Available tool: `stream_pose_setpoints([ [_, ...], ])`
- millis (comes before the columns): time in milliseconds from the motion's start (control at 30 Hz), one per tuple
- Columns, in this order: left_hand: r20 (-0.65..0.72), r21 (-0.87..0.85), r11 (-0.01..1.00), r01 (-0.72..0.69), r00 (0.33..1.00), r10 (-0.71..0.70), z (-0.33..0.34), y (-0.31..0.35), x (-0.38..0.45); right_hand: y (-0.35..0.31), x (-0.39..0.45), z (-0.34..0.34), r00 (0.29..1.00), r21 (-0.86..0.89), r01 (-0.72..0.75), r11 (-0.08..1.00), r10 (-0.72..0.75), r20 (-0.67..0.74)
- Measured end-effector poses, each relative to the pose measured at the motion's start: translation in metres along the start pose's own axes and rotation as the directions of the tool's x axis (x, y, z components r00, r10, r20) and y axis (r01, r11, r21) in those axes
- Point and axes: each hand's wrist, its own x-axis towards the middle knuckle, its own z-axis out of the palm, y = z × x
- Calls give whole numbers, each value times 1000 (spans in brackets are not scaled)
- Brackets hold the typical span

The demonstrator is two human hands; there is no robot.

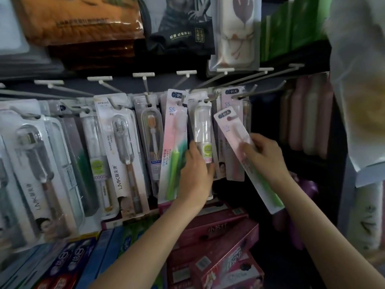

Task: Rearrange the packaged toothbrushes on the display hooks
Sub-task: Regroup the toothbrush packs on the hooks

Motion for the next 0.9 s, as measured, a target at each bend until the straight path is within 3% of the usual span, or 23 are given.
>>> stream_pose_setpoints([
  [167, 19, 29, 999, -25, 1000, 25, -3, -1, -2, -19, 28, 6, 996, -54, 58, 997, -62, -68],
  [333, 24, 59, 998, -35, 999, 34, -10, -1, -4, -18, 32, 14, 989, 48, -47, 998, 53, -139],
  [533, 66, 104, 966, -236, 971, 230, -10, -12, -31, 6, 16, 24, 991, -101, -94, 990, 83, -104],
  [667, 8, 178, 944, -277, 960, 280, -9, -17, -26, 26, 13, 23, 980, -106, -156, 982, 141, -137],
  [800, -168, 315, 866, -389, 875, 454, -1, 0, -13, 37, 35, 16, 973, -54, -186, 981, 176, -152],
  [900, -90, 436, 736, -518, 789, 608, 8, 13, 6, 46, 58, 14, 971, 22, -229, 973, 230, -58],
])
